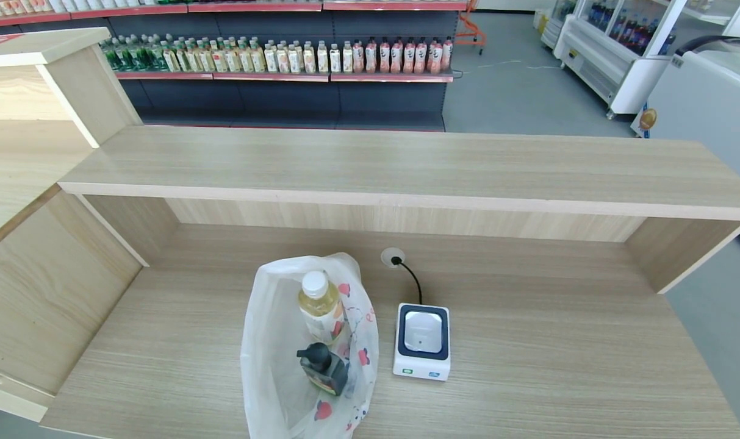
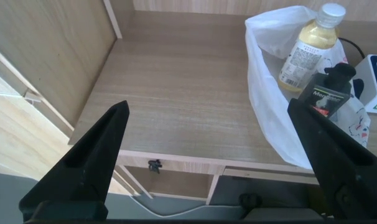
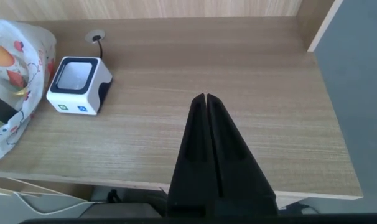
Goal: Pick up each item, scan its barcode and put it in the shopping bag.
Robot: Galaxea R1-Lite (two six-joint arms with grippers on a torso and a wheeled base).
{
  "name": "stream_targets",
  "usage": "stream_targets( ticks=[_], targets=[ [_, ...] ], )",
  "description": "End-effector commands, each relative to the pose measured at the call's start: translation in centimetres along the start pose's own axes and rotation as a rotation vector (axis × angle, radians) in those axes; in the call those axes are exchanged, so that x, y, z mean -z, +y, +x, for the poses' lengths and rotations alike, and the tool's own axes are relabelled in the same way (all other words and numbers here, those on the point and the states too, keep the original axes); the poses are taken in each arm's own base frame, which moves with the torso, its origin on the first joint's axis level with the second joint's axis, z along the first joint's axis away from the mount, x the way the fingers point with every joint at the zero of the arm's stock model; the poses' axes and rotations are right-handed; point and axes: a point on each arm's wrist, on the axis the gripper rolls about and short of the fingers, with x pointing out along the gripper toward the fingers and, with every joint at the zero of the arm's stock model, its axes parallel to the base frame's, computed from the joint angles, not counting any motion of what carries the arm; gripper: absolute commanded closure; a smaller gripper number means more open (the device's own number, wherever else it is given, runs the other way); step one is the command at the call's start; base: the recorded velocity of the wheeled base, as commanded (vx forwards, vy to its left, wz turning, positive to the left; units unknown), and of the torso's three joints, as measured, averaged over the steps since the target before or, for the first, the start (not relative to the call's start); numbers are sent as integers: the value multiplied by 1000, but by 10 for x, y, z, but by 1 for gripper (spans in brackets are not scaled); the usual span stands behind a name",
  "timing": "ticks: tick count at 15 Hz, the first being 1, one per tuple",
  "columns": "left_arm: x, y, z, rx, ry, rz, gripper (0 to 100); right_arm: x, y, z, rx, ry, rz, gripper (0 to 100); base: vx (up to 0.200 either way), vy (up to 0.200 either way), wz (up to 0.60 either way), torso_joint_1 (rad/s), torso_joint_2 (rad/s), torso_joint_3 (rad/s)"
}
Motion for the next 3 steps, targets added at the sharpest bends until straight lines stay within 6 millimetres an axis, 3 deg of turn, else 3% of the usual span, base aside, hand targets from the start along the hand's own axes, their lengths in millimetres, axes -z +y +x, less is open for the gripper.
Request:
stream_targets(
  ticks=[1,3],
  targets=[
    [0,0,0,0,0,0,0,0,0,0,1,2,0,100,0,0,0,0,0,0],
    [0,0,0,0,0,0,0,-1,0,0,6,0,2,100,0,0,0,0,0,0]
  ],
)
